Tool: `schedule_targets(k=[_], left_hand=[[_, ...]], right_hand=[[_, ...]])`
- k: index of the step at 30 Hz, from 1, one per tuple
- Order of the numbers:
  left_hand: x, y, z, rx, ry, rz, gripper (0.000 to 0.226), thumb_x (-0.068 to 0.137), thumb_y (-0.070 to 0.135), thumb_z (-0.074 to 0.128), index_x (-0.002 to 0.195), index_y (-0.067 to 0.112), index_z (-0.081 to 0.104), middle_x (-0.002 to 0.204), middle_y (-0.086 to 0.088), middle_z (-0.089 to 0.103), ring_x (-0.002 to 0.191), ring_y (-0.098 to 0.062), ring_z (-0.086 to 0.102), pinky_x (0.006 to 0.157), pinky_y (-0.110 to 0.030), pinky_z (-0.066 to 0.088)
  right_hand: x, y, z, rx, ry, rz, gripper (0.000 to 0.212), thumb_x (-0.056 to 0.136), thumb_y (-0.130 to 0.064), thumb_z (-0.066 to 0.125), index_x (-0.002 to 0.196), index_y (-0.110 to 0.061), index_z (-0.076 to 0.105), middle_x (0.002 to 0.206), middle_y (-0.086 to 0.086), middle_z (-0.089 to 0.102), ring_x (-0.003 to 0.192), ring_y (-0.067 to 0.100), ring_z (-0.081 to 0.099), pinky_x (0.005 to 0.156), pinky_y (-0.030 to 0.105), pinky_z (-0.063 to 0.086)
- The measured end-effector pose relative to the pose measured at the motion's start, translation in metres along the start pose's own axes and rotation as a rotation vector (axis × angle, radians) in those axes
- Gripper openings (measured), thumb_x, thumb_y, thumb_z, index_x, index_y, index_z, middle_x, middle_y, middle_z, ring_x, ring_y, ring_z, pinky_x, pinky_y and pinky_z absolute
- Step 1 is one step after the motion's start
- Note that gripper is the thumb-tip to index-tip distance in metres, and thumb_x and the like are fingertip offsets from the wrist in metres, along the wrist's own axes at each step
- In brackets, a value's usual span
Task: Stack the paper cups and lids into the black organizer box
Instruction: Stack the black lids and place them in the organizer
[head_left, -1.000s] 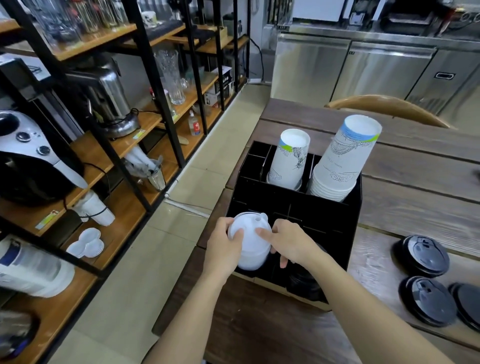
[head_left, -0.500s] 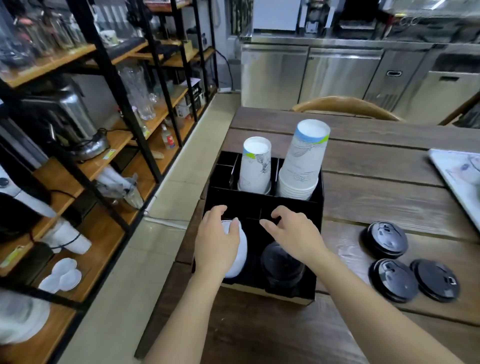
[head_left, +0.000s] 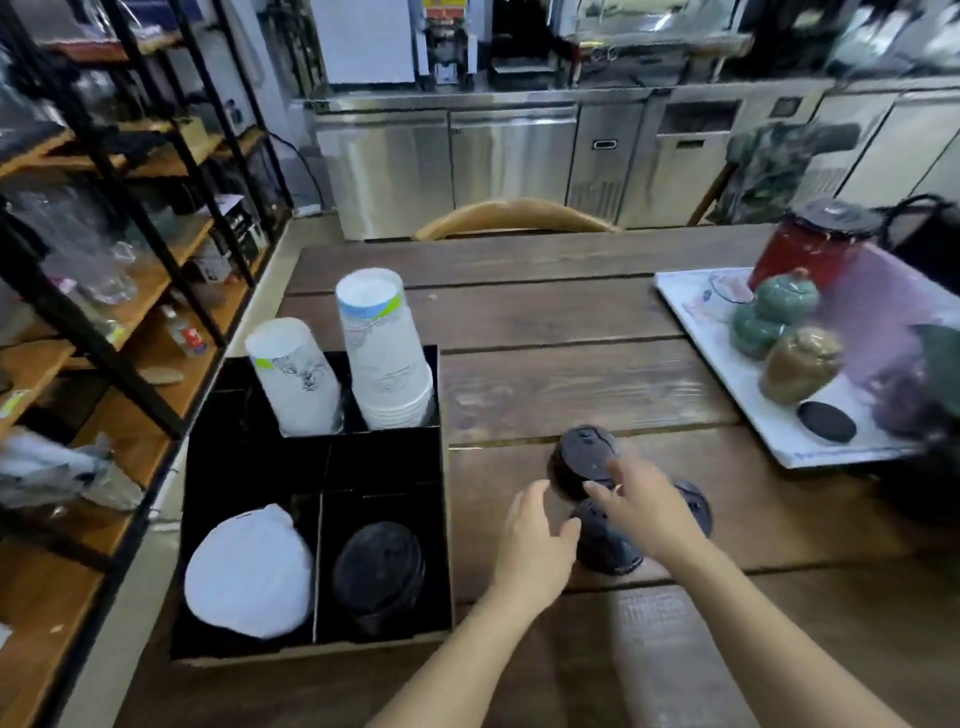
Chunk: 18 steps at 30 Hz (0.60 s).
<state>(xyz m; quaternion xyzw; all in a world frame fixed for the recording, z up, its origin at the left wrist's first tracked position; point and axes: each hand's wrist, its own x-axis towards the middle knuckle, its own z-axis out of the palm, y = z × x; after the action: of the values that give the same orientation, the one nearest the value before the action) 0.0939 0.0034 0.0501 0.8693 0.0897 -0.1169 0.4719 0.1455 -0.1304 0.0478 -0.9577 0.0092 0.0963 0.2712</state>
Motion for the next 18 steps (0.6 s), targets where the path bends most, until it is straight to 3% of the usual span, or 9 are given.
schedule_targets(k=[4,7,9,12,15,18], left_hand=[[0.021,0.000,0.033,0.064,-0.075,-0.263,0.063,0.090,0.034,0.057,0.142,0.011,0.031,0.150,-0.009,0.033,0.135,-0.026,0.038,0.107,-0.035,0.037],[0.026,-0.003,0.053,0.129,-0.114,-0.374,0.076,0.087,0.043,0.057,0.145,0.006,0.025,0.155,-0.013,0.021,0.141,-0.029,0.028,0.110,-0.035,0.031],[0.028,-0.004,0.064,0.159,-0.085,-0.380,0.070,0.087,0.043,0.058,0.140,0.005,0.033,0.148,-0.013,0.028,0.135,-0.029,0.036,0.108,-0.036,0.036],[0.031,-0.004,0.075,0.152,0.024,-0.362,0.050,0.085,0.032,0.064,0.125,0.005,0.048,0.133,-0.010,0.037,0.121,-0.027,0.047,0.101,-0.033,0.041],[0.034,-0.005,0.081,0.017,0.104,-0.435,0.042,0.082,0.020,0.070,0.116,0.004,0.052,0.128,-0.008,0.037,0.119,-0.026,0.045,0.100,-0.033,0.040],[0.034,-0.004,0.083,-0.155,0.154,-0.488,0.036,0.078,0.014,0.073,0.106,0.007,0.050,0.115,-0.005,0.040,0.109,-0.024,0.048,0.095,-0.035,0.044]], right_hand=[[0.001,0.044,0.008,-0.119,-0.065,0.060,0.036,0.088,-0.038,0.055,0.109,-0.010,0.051,0.116,0.014,0.062,0.112,0.032,0.055,0.089,0.041,0.045],[-0.002,0.058,0.012,-0.190,-0.137,0.053,0.048,0.088,-0.041,0.053,0.128,-0.016,0.045,0.130,0.010,0.056,0.128,0.030,0.042,0.104,0.043,0.033],[-0.003,0.061,0.013,-0.186,-0.162,0.049,0.054,0.088,-0.041,0.053,0.135,-0.018,0.039,0.137,0.010,0.048,0.134,0.029,0.032,0.110,0.045,0.023],[-0.002,0.065,0.019,-0.225,-0.174,0.006,0.053,0.086,-0.041,0.054,0.131,-0.017,0.040,0.135,0.008,0.049,0.133,0.029,0.030,0.108,0.044,0.023],[0.001,0.066,0.028,-0.221,-0.150,-0.062,0.059,0.083,-0.038,0.058,0.134,-0.018,0.038,0.134,0.006,0.049,0.131,0.027,0.032,0.104,0.043,0.022],[0.001,0.065,0.029,-0.052,-0.099,-0.045,0.059,0.083,-0.031,0.060,0.136,-0.020,0.037,0.133,0.006,0.043,0.126,0.029,0.038,0.104,0.040,0.022]])
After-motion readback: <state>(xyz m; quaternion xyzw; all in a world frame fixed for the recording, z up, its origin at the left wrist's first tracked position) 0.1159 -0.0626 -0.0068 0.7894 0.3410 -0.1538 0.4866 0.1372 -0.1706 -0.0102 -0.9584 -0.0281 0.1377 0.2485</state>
